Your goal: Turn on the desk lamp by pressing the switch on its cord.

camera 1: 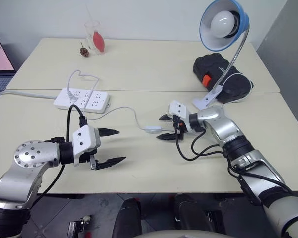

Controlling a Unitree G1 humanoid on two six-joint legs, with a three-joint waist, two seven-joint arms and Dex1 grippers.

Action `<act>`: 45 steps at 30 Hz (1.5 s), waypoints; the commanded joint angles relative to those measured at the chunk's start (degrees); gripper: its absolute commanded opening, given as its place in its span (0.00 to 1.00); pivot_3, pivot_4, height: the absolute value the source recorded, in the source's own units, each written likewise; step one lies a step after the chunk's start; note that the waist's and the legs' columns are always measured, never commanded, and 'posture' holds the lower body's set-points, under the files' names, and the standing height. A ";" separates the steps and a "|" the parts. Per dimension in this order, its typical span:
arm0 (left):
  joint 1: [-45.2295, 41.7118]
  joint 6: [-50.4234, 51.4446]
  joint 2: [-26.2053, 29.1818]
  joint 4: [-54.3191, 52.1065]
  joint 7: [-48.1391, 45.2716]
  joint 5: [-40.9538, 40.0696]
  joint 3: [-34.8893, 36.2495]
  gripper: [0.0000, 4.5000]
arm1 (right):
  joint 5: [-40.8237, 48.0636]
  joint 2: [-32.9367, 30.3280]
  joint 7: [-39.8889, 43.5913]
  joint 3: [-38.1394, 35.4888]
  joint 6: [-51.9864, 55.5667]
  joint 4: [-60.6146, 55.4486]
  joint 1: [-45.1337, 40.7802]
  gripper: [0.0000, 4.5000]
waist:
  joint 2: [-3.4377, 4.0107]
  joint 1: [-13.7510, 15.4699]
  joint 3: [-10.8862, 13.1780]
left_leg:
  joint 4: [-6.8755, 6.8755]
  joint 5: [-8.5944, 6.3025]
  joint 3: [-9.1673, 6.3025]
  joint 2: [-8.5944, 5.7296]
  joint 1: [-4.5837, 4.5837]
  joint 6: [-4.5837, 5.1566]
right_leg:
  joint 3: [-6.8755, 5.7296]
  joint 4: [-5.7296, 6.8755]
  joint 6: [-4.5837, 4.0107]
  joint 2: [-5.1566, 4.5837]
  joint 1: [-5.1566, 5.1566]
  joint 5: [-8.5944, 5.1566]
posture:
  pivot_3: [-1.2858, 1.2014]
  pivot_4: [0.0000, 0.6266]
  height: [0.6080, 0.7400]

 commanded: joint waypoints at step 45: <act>-18.61 6.15 -7.45 4.86 -0.48 -1.16 -11.40 1.00 | 3.97 -6.61 10.09 0.12 11.70 -29.72 2.59 0.08 | 0.02 -0.04 0.01 | 0.01 0.00 -0.06 -0.02 -0.01 0.00 | -0.03 0.00 0.01 0.02 0.02 0.00 | 0.52 0.24 1.00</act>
